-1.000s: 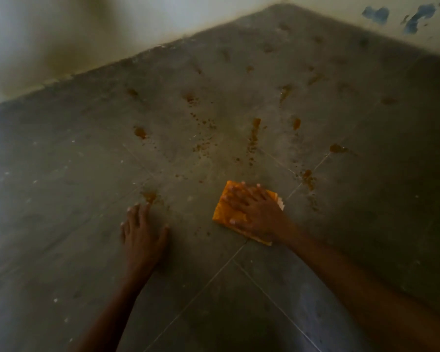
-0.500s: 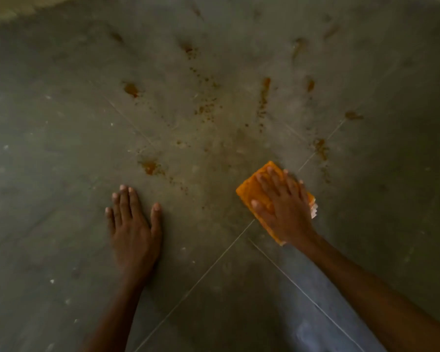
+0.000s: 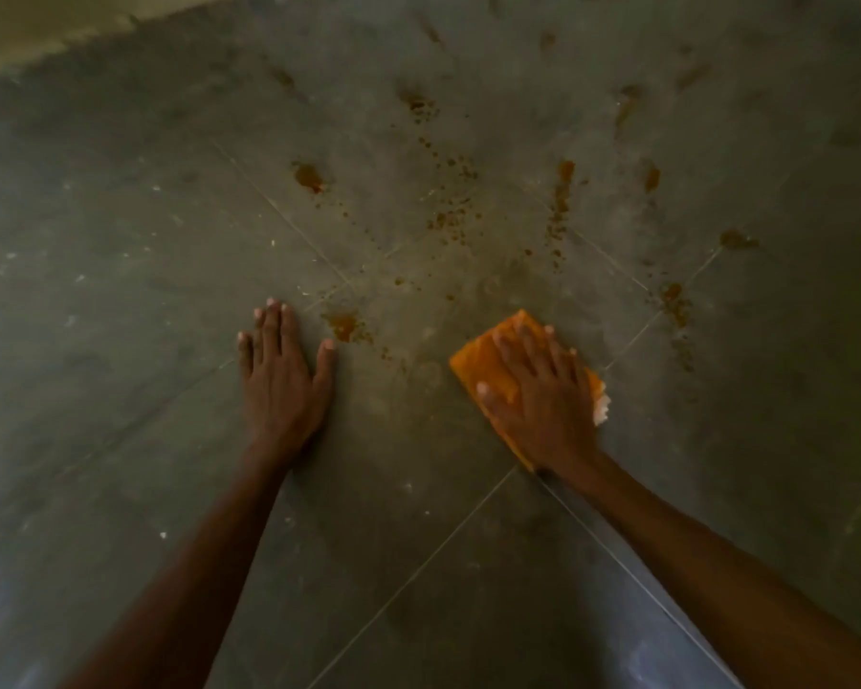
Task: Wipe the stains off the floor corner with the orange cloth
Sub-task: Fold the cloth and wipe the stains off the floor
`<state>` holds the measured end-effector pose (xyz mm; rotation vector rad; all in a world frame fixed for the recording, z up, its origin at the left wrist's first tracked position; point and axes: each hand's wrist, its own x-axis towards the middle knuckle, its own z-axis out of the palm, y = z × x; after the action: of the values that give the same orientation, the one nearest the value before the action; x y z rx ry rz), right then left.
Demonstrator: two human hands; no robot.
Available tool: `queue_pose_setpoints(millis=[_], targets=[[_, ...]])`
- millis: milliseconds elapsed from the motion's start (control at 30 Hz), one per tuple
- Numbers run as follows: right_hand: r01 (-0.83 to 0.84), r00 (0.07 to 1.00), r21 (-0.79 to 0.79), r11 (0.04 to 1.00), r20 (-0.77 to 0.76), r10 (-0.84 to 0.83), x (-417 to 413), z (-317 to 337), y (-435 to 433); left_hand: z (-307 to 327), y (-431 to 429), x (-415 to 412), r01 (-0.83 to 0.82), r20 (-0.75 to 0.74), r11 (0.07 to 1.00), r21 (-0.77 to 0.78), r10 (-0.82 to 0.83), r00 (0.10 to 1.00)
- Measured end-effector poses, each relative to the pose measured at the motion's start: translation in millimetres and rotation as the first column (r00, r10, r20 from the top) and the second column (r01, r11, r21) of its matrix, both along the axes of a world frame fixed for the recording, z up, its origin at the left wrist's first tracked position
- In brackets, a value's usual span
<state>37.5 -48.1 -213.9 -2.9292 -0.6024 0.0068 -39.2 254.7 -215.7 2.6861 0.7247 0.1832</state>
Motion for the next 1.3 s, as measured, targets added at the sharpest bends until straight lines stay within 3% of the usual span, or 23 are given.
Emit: queue_pose_setpoints(millis=[100,167,233,300,367,433,533,633,767,833,933,967,1067,1200,1233,1300], targets=[[0.085,0.996,0.038,0.996,-0.014,-0.085,29.0,3.3,83.3,-0.2,0.4,-1.3,-0.054,0.055,0.998,-0.025,0.055,0.997],[-0.109,0.994,-0.005,0.994,-0.023,0.109,10.3,5.0,108.2,1.4,16.1,6.1,-0.103,0.082,0.994,-0.025,0.104,0.991],[-0.362,0.932,-0.048,0.931,-0.011,0.362,-20.6,6.6,86.8,5.6,41.0,18.9,-0.150,0.085,0.988,-0.039,0.153,0.985],[-0.507,0.862,-0.062,0.860,-0.022,0.507,-30.6,11.0,49.6,9.6,65.4,30.0,-0.184,0.069,0.982,-0.041,0.186,0.980],[-0.453,0.891,-0.074,0.888,-0.029,0.452,-3.6,10.4,32.5,8.7,73.8,35.4,-0.173,0.040,0.985,-0.008,0.173,0.984],[-0.219,0.976,-0.064,0.974,-0.028,0.218,38.9,6.2,65.6,4.7,72.4,36.6,-0.160,0.017,0.987,0.018,0.160,0.987],[0.063,0.995,0.023,0.998,-0.077,-0.061,79.5,8.0,166.9,1.4,70.1,35.2,-0.181,0.037,0.983,0.017,0.180,0.983],[-0.126,0.988,0.010,0.992,-0.083,0.126,51.4,12.2,216.9,0.1,74.9,34.3,-0.185,0.075,0.983,0.016,0.183,0.980],[-0.395,0.916,-0.021,0.918,-0.091,0.392,0.2,17.1,147.2,1.1,75.5,32.0,-0.206,0.105,0.978,-0.009,0.206,0.973],[-0.321,0.945,-0.056,0.946,-0.093,0.315,30.1,11.8,125.7,1.5,73.2,34.4,-0.216,0.104,0.976,-0.020,0.217,0.971],[0.048,0.996,-0.020,0.999,-0.073,-0.050,92.2,9.9,178.5,-0.7,70.6,36.2,-0.277,0.100,0.961,-0.010,0.277,0.956],[0.102,0.990,0.009,0.995,-0.099,-0.101,104.2,10.6,208.2,-1.7,70.3,35.5,-0.305,0.101,0.952,-0.014,0.305,0.947],[-0.119,0.988,0.031,0.992,-0.095,0.122,93.2,15.4,260.7,-0.3,72.1,34.4,-0.334,0.085,0.942,-0.035,0.336,0.938],[-0.504,0.862,-0.025,0.863,-0.080,0.501,42.7,15.9,173.9,7.4,70.6,36.0,-0.260,0.071,0.965,-0.018,0.261,0.963],[-0.516,0.854,-0.036,0.856,-0.095,0.511,50.4,16.0,147.0,8.0,70.0,36.5,-0.210,0.061,0.978,-0.002,0.210,0.976],[-0.386,0.921,-0.069,0.920,-0.091,0.380,95.2,13.5,123.9,6.6,69.1,36.9,-0.161,0.050,0.987,0.007,0.161,0.986]])
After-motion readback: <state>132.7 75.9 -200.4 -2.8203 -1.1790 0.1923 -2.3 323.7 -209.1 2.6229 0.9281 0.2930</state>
